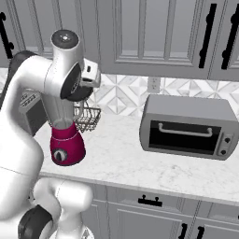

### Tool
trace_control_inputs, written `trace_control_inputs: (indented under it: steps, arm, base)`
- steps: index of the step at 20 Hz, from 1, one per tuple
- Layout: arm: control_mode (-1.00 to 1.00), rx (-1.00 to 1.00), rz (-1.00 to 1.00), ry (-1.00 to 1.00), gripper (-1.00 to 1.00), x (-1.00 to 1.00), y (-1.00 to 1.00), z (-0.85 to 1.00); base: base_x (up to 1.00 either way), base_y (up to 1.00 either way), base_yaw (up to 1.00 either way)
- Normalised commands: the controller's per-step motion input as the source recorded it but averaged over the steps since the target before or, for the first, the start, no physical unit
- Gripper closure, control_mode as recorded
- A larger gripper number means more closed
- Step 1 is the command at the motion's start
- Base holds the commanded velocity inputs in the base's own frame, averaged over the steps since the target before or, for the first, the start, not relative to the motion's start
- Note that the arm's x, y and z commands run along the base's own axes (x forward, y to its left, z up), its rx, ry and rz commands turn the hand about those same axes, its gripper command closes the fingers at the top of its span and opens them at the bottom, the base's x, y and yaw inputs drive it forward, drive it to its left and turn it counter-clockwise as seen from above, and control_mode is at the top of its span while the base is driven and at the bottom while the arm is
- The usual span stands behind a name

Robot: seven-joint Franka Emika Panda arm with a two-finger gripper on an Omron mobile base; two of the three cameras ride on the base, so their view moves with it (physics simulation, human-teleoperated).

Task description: Close the lid blender by securely placing the lid on top.

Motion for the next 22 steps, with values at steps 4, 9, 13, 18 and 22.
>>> trace_control_inputs:
  steps: [4, 9, 13, 18, 22]
  arm:
    - [-1.00, -0.21, 0.00, 0.05, 1.00, 0.44, 1.00, 0.09]
    - [-1.00, -0.18, 0.01, -0.04, 1.00, 0.01, 0.67, -0.06]
    - [-1.00, -0.17, 0.00, -0.01, 1.00, 0.16, 0.66, -0.22]
    - [-1.00, -0.04, 0.00, 0.00, 1.00, 0.30, 0.53, -0.04]
    - [-1.00, -0.02, 0.00, 0.01, 1.00, 0.34, 0.33, -0.18]
  base:
    - [0.00, 0.00, 0.00]
    - [0.00, 0.00, 0.00]
    - [0.00, 0.00, 0.00]
    - [0.00, 0.00, 0.00]
    - [0.00, 0.00, 0.00]
